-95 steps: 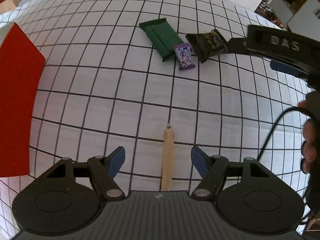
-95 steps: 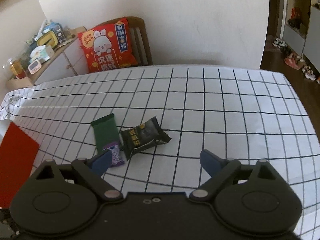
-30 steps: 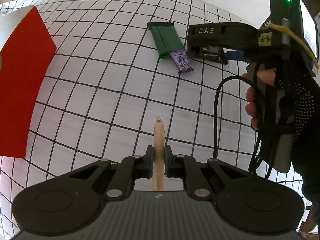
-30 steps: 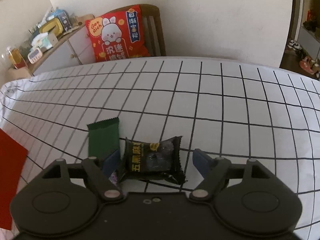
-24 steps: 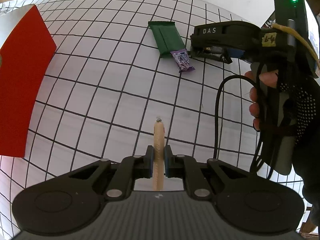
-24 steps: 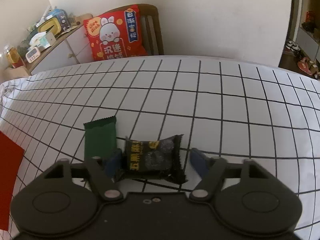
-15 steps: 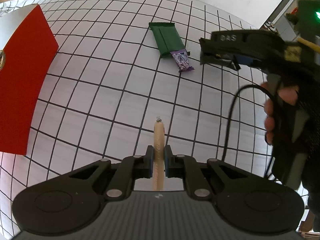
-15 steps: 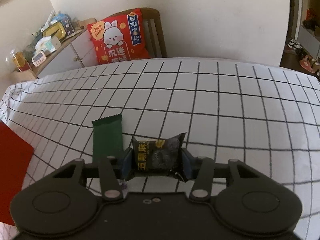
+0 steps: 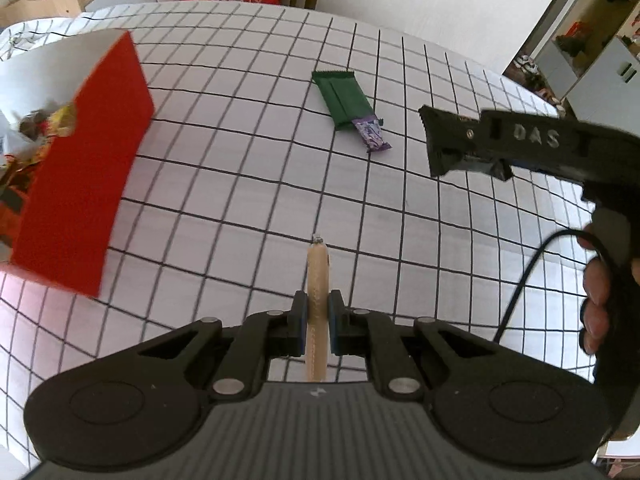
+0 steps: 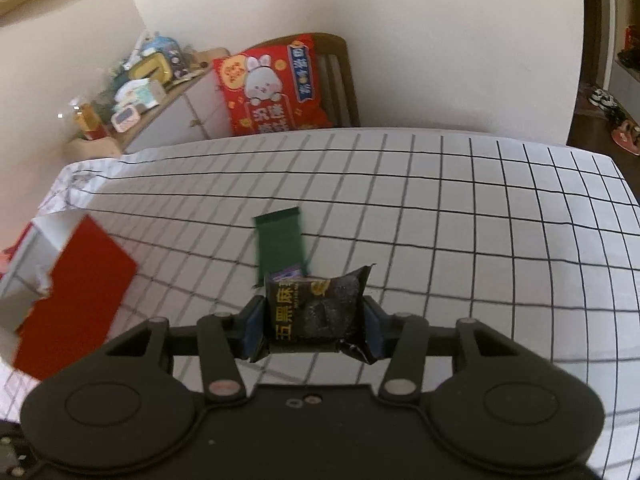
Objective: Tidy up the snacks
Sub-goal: 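Carry the wooden stick and dark packet over the red box with both tools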
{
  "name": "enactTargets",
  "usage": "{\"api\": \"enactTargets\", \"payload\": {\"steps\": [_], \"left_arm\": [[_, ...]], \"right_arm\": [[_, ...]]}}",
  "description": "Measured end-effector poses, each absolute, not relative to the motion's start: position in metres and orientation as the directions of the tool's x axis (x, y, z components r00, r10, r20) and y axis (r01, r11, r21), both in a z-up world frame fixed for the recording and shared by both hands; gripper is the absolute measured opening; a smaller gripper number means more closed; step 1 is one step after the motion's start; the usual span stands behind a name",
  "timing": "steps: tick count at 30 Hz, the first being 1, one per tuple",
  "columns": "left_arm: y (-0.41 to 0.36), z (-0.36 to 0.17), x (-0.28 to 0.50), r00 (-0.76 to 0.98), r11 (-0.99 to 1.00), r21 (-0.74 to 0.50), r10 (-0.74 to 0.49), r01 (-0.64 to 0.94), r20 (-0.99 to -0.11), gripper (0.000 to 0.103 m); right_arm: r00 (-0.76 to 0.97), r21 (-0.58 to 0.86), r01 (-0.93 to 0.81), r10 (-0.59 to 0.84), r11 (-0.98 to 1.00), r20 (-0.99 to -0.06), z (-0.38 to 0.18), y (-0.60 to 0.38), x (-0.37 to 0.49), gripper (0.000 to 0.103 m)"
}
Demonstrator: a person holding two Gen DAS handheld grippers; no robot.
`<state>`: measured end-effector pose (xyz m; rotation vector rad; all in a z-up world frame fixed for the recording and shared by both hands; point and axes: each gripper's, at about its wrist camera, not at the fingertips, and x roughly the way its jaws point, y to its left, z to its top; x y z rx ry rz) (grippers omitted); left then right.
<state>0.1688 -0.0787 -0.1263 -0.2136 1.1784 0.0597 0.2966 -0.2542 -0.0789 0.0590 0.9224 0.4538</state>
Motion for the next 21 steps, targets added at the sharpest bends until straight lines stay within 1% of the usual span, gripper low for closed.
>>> {"api": "enactTargets", "payload": {"steps": [10, 16, 21], "left_arm": [[-0.034, -0.092, 0.132, 0.440, 0.975, -0.173, -0.094, -0.143, -0.893, 0.010], [0.000, -0.067, 0.115, 0.480, 0.975, -0.186, -0.108, -0.118, -0.871, 0.010], [0.034, -0.050, 0.107, 0.512, 0.971, -0.199, -0.106, -0.132, -0.852, 0.010]], "right_arm": [[0.517, 0.219, -0.422, 0.432, 0.880, -0.739, -0.037, -0.217, 0.237, 0.049], [0.523, 0.210, -0.462, 0.456, 0.862, -0.720, -0.015, -0.186, 0.214, 0.049], [0.529, 0.205, -0.488, 0.474, 0.848, -0.704, -0.001, -0.158, 0.203, 0.049]]}}
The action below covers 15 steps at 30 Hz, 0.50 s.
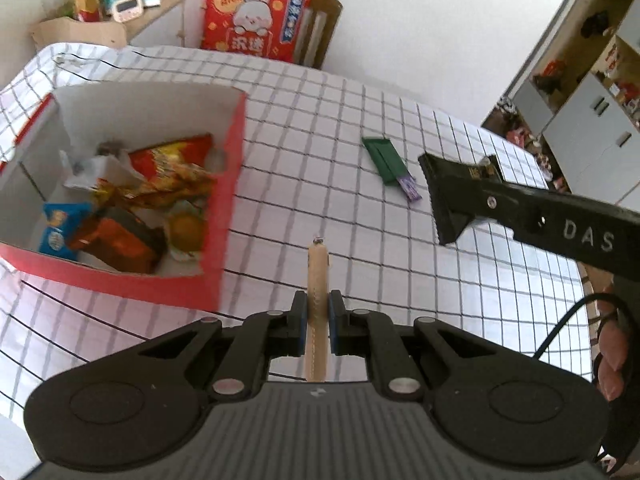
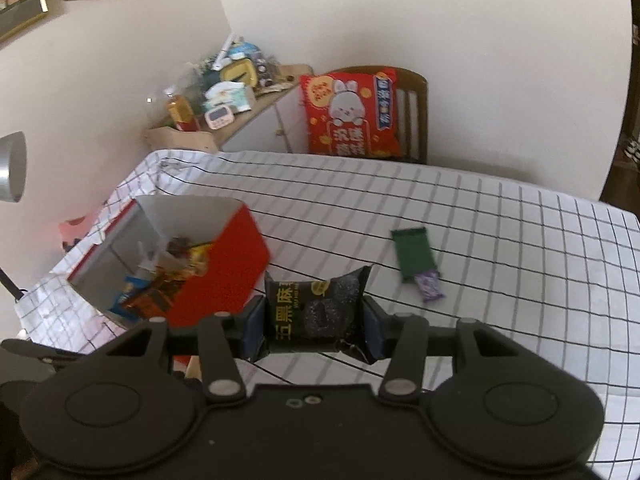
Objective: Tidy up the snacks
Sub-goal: 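Carry the wooden stick and dark packet over the red box with both tools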
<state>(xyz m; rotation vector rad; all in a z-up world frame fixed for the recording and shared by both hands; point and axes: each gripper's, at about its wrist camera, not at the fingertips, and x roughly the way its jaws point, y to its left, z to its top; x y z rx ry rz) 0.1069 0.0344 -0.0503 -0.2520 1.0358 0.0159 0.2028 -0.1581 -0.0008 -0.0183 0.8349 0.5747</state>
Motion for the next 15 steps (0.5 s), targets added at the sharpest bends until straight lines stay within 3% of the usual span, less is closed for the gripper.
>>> {"api": "enactTargets", "payload": {"steps": [15], "left_arm": [[0.145, -0.025, 0.103, 0.583, 0.953, -0.172, 0.006, -0.249, -0.812, 0.010]], "right_arm": [[0.502, 0.168, -0.594, 0.526, 0.787, -0.687, 0.013, -0.060, 0.182, 0.049]]}}
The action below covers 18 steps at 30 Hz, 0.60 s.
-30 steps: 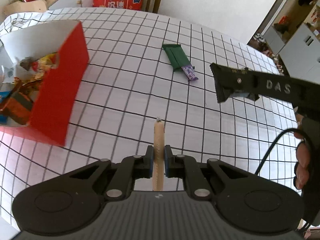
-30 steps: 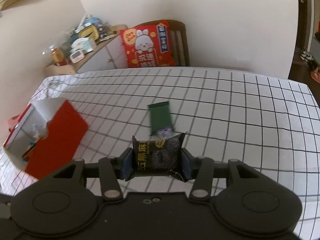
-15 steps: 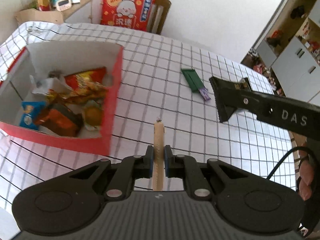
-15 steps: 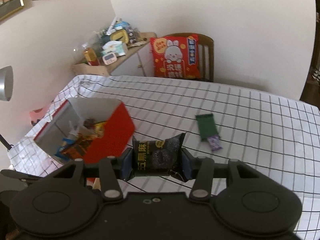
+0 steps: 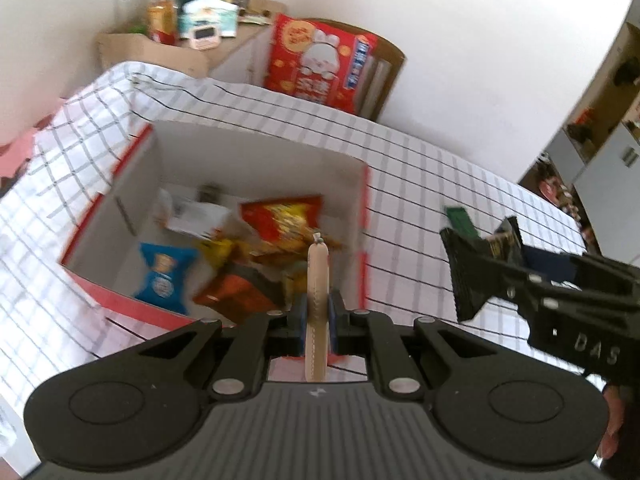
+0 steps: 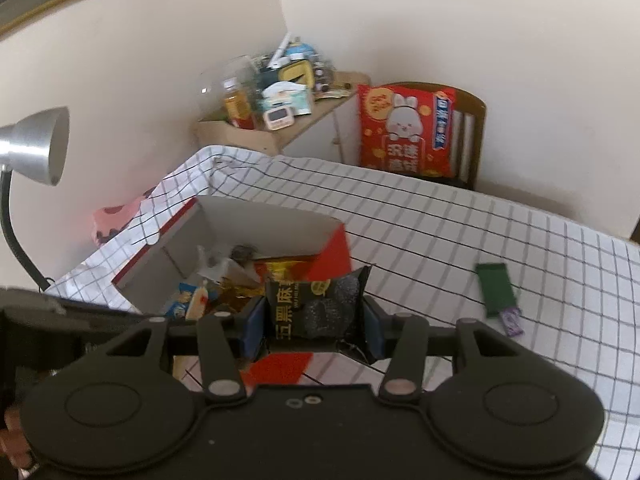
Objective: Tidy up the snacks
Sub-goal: 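Carry the wooden stick and dark packet over the red box with both tools, then open both grippers to drop the stick and dark packet into the box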
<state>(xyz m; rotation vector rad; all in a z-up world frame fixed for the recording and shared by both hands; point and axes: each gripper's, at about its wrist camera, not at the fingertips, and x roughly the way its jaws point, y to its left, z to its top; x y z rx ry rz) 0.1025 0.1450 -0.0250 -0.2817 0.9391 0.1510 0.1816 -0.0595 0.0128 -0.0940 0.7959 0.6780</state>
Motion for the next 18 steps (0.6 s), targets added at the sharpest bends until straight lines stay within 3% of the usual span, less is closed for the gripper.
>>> {"api": "enactTargets", "payload": {"steps": [18], "left_arm": [[0.253, -0.042, 0.127, 0.562, 0.924, -0.076, 0.162, -0.376, -0.811, 0.010]], "right_arm": [[0.459, 0.082, -0.636, 0.462, 0.767, -0.759, -0.036, 0.037, 0.192, 0.050]]}}
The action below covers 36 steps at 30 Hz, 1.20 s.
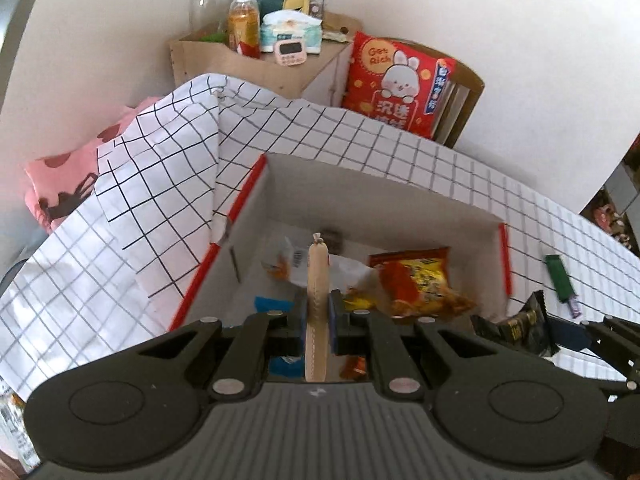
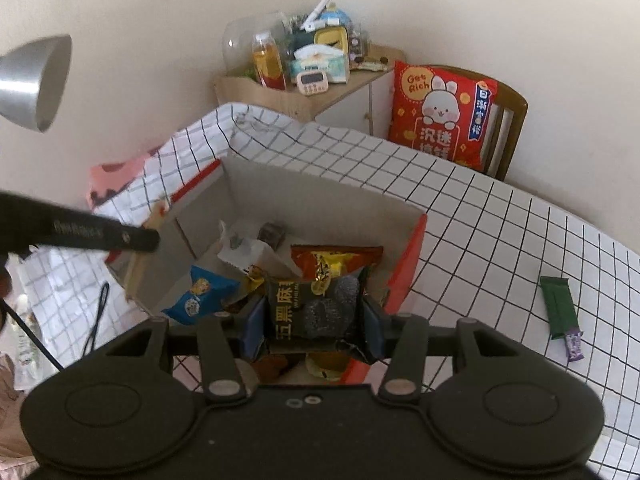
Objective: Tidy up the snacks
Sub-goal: 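Open both grippers to drop the stick and dark packet into the box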
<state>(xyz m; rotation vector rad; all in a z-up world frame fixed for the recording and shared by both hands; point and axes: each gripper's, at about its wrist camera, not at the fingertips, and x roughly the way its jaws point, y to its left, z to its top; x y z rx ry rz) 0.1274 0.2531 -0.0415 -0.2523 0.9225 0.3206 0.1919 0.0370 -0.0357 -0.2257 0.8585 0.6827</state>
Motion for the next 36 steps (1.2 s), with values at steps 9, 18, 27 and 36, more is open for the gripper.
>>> {"api": "enactTargets", "payload": {"steps": [9, 18, 27, 36], "left_arm": [[0.271, -0.072, 0.151, 0.505, 0.926, -0.028, 0.180, -0.376, -0.844, 0.010], [0.270, -0.105, 0.163, 0.440, 0.934, -0.003, 0.166, -0.358, -0.883, 0.010], [0.256, -0.119, 0.164, 0.420, 0.946, 0.022, 0.164, -0.324, -0.892, 0.010], [0.248, -0.121, 0.159, 0.421, 0.950, 0.023, 0.160, -0.312, -0.893, 0.011]], "right_arm": [[0.435, 0.050, -0.640, 0.415, 0.767, -0.799, -0.065, 0.067, 0.201, 0.050], [0.419, 0.021, -0.641, 0.373, 0.767, -0.828, -0.089, 0.081, 0.204, 0.050], [0.423, -0.005, -0.650, 0.356, 0.760, -0.833, -0.098, 0.086, 0.203, 0.052], [0.422, -0.005, -0.649, 0.354, 0.761, -0.835, -0.098, 0.087, 0.201, 0.054]]}}
